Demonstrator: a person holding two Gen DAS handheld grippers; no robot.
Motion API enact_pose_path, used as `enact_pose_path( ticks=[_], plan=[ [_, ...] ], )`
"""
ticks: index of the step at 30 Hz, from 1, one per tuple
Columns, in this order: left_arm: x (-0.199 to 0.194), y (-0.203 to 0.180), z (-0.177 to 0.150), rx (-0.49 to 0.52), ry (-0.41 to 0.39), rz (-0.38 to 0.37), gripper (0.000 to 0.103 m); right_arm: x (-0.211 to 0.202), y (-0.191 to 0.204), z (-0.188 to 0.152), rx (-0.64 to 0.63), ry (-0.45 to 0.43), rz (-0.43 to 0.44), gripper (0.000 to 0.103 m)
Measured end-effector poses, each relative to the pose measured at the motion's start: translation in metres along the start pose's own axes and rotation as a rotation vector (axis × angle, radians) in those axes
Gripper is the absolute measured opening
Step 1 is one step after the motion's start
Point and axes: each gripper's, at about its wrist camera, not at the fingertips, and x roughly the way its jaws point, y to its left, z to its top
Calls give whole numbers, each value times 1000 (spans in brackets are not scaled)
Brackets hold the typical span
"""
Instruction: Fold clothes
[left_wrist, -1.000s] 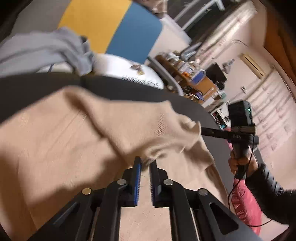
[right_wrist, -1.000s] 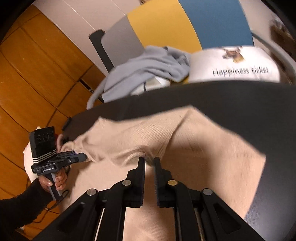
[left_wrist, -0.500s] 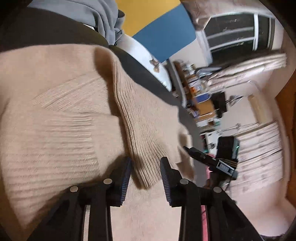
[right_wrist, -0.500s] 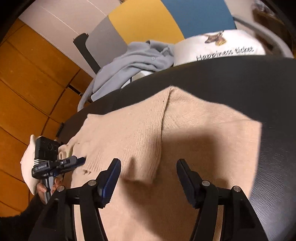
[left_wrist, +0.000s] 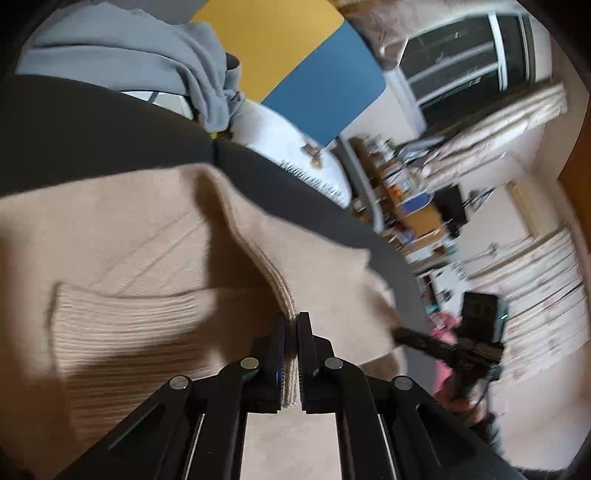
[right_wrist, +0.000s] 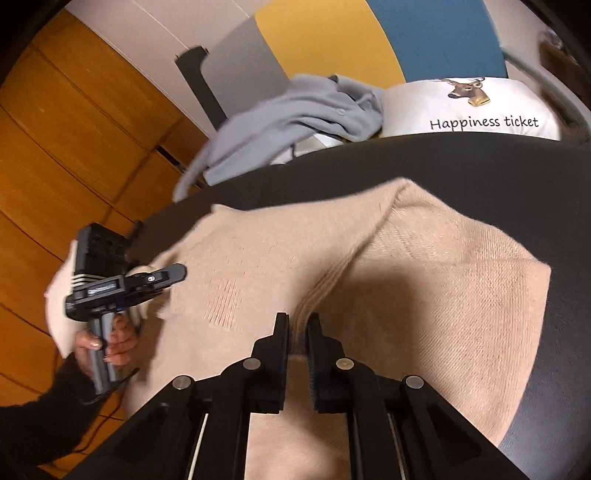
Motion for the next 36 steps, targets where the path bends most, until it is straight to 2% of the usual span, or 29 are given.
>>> enact_pose_path(
  ticks=[2,5,6,7,8,9,11,14,16,17,18,20,22,24,27,30,32,33,34,36],
  plan=[
    [5,6,-4,3,18,71,4,5,-1,-6,8,24,-15,10],
    [-1,11,-11,-28,-16,88,12,17,-8,-17,23,82,-85,14],
    [-5,8,-11,-27,-42,91,16,16,-6,-17,16,73,-99,19],
    [-11,4,-11,-18,-77,92,17,11,0,-15,0,44,-106,32],
    [-16,-1,-11,-9,-112,93,18,6,6,-12,-16,14,-113,41],
    [-18,-6,-9,4,-134,77,21,2,11,-9,-32,-15,-119,56],
    [-12,-19,-8,49,-143,59,23,-8,22,-4,-64,-74,-132,57],
    [10,-35,-12,140,-105,113,23,-8,39,6,-113,-135,-159,58],
    [25,-36,-16,170,-72,166,23,9,48,10,-130,-126,-160,58],
    [31,-31,-19,173,-61,209,23,20,49,9,-136,-107,-177,58],
    [32,-26,-25,178,-74,218,23,32,49,7,-142,-84,-206,58],
    [29,-19,-33,186,-119,190,23,53,48,2,-152,-38,-268,62],
    [29,-15,-30,141,-125,174,23,60,49,-13,-209,-84,-310,67],
    [27,-20,-23,116,-121,162,21,59,53,-21,-236,-109,-327,69],
    [19,-31,-7,150,-155,107,25,53,49,-16,-195,-105,-256,74],
    [24,-36,19,157,-165,103,25,36,38,-2,-99,-138,-136,74],
    [30,-38,29,138,-159,77,25,18,23,7,-11,-207,-69,84],
    [34,-42,32,145,-160,66,26,11,10,13,52,-238,-33,95],
    [39,-49,36,162,-160,57,26,7,-6,18,127,-265,5,102],
    [59,-67,37,212,-138,41,26,5,-32,29,244,-291,71,103]
  ],
)
